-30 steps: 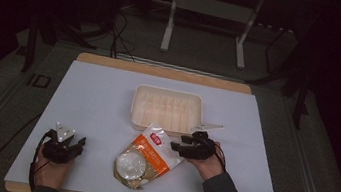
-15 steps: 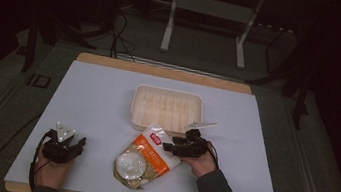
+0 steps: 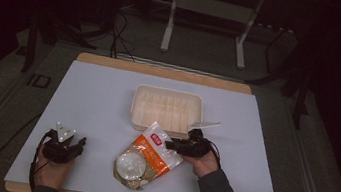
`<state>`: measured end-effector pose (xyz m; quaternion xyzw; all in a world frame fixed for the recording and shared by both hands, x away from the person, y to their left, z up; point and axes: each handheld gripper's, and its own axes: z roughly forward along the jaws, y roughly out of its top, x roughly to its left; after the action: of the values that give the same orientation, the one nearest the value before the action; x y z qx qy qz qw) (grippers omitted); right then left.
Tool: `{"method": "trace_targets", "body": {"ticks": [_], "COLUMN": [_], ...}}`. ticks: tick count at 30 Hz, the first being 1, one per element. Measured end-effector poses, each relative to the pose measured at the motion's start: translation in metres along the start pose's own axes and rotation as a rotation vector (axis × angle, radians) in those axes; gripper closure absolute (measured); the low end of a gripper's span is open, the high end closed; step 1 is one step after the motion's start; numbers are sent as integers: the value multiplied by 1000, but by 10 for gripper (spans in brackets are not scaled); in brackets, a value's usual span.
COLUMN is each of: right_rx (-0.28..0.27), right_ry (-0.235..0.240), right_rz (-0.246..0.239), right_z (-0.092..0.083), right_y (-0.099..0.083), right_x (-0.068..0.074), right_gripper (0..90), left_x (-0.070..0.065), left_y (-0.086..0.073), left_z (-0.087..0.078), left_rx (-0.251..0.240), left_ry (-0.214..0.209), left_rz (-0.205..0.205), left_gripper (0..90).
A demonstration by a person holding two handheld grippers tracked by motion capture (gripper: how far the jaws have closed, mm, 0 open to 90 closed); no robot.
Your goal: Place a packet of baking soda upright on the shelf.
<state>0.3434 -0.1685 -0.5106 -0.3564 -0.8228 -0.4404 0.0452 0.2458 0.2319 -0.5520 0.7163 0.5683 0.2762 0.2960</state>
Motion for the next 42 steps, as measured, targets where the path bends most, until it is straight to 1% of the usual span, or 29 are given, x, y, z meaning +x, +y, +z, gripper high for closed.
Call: {"method": "trace_targets", "body": {"ticks": [3,4,5,7,8,9,11,12,13,16,19,22,24,26,28,31,32,33,35,42], "right_rx": [-5,-9,2,29,34,33,22,19,21,58,60,59,68,70,71,71,66,59,58,51], "right_ry": [-14,-31,-51,-63,-70,-61,-18,-9,-7,-4,0,42,64,77,82,72,59,61,58,47], "right_rz": [-8,-14,-25,-26,-25,-20,8,18,20,23,53,83,88,85,80,65,62,54,41,20], "right_z": [-1,-1,0,4,5,6,7,7,8,12,16,19,21,22,23,22,21,20,19,13], "right_y": [-1,-1,-1,-3,-3,-4,-5,-5,-5,-6,-9,-10,-11,-9,-8,-5,-4,-4,-3,-1], "right_x": [2,3,4,5,5,4,0,-1,-2,-5,-11,-16,-16,-14,-12,-7,-6,-5,-3,4], "right_gripper": [759,771,795,795,792,774,725,705,686,584,500,482,501,551,627,734,777,825,880,898], "left_x": [0,0,0,0,0,0,0,0,0,0,0,0,0,0,0,0,0,0,0,0], "left_y": [0,0,0,0,0,0,0,0,0,0,0,0,0,0,0,0,0,0,0,0], "left_z": [0,0,0,0,0,0,0,0,0,0,0,0,0,0,0,0,0,0,0,0], "left_rx": [2,2,2,2,2,2,2,3,3,2,2,1,3,3,2,2,2,2,2,2], "left_ry": [3,3,4,3,2,2,2,2,2,2,2,1,1,1,1,1,0,0,0,1], "left_rz": [4,5,5,5,5,5,5,5,6,5,5,3,5,5,5,5,5,5,6,6], "left_gripper": [531,531,531,530,530,529,529,528,528,527,527,527,527,527,527,527,527,527,527,527]}}
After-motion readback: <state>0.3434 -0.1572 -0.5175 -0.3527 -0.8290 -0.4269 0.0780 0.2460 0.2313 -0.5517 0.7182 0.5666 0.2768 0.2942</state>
